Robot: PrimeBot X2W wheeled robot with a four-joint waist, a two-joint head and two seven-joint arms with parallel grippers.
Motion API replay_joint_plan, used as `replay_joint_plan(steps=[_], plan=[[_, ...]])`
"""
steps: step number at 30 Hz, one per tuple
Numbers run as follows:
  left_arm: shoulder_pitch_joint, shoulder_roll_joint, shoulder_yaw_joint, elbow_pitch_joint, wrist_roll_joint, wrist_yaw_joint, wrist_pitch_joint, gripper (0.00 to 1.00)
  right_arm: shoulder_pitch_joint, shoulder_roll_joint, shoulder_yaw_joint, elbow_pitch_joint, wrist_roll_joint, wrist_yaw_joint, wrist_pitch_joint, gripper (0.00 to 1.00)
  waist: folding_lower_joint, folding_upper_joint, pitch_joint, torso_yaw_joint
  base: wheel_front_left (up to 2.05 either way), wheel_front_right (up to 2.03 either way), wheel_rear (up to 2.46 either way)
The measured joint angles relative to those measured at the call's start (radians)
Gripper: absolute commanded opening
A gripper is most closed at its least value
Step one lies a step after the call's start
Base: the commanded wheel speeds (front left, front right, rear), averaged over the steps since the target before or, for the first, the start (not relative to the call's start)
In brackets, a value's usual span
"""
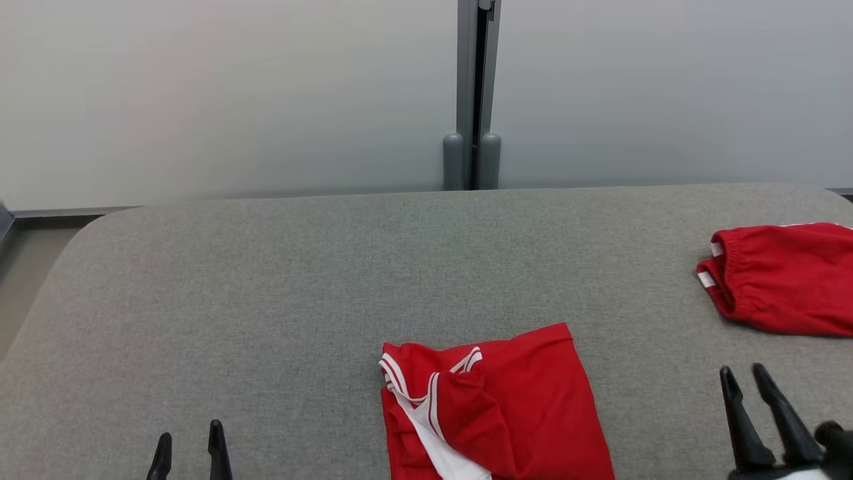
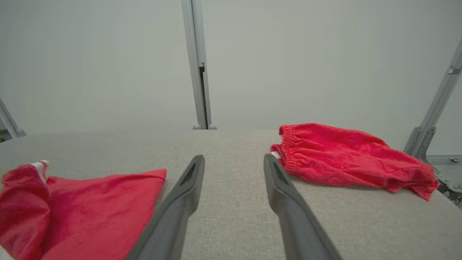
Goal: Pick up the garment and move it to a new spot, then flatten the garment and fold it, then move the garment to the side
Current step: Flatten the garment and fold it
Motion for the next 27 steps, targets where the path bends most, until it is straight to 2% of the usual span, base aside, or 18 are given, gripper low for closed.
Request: replay_joint_plan(steps=[4,7,8,11,14,18,27], plan=[[-0.027,0.000,-0.016,-0.006,0.000,0.000,0.000,1.00,-0.118,-0.021,0.133,0.009,0.016,0.000,0.000,0.00,0.0000,0.0000,0.028,0.021,0.00,0.00,0.00],[-0.056,0.000,-0.040,-0.008,-0.001,0.000,0.000,1.00,-0.239,-0.020,0.271,0.076,0.021,0.000,0.031,0.00,0.0000,0.0000,0.062,0.036,0.00,0.00,0.00],[-0.086,-0.001,-0.062,-0.007,-0.003,0.000,0.000,1.00,-0.328,-0.015,0.359,0.135,0.028,0.001,0.052,0.00,0.0000,0.0000,0.092,0.048,0.00,0.00,0.00],[-0.108,-0.001,-0.078,-0.002,-0.010,0.001,0.000,1.00,-0.386,-0.007,0.415,0.206,0.040,0.001,0.054,0.00,0.0000,0.0000,0.114,0.066,0.00,0.00,0.00],[-0.118,0.000,-0.090,0.000,-0.028,0.016,0.000,1.00,-0.428,0.000,0.496,0.292,0.062,0.001,0.052,0.00,0.0000,0.0000,0.139,0.101,0.00,0.00,0.00],[-0.126,-0.001,-0.101,0.001,-0.040,0.024,0.000,1.00,-0.467,0.002,0.575,0.346,0.093,0.001,0.034,0.00,0.0000,0.0000,0.166,0.143,0.00,0.00,0.00],[-0.126,0.000,-0.091,0.002,-0.053,0.034,0.000,1.00,-0.478,0.015,0.825,0.308,0.142,0.001,0.015,0.00,0.0000,0.0000,0.161,0.187,0.00,0.00,0.00]])
